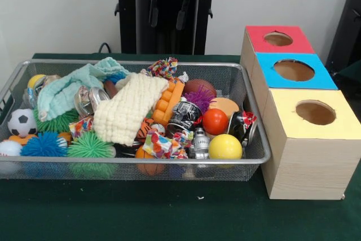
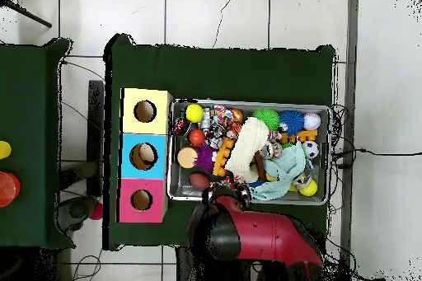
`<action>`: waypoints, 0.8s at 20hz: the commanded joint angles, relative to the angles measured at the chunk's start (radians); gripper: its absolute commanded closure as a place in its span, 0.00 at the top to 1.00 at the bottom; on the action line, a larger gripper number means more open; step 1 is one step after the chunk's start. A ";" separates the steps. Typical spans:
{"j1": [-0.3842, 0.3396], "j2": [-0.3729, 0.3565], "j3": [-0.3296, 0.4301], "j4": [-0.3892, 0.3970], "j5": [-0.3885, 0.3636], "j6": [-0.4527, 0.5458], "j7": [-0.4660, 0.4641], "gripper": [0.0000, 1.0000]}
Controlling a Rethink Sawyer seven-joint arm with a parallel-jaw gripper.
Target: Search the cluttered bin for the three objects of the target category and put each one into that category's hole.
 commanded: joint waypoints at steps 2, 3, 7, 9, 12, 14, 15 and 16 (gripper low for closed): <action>0.057 0.180 -0.029 -0.038 -0.060 -0.070 0.148 1.00; 0.058 0.194 -0.033 -0.038 -0.059 -0.083 0.151 1.00; 0.063 0.246 -0.041 -0.028 -0.050 -0.126 0.155 1.00; 0.065 0.263 -0.042 -0.025 -0.046 -0.131 0.153 1.00; 0.052 0.288 -0.039 -0.026 -0.037 -0.118 0.140 1.00; 0.055 0.302 -0.052 -0.037 -0.050 -0.102 0.122 1.00; 0.061 0.307 -0.064 -0.046 -0.065 -0.086 0.107 1.00; 0.059 0.310 -0.070 -0.049 -0.075 -0.085 0.097 1.00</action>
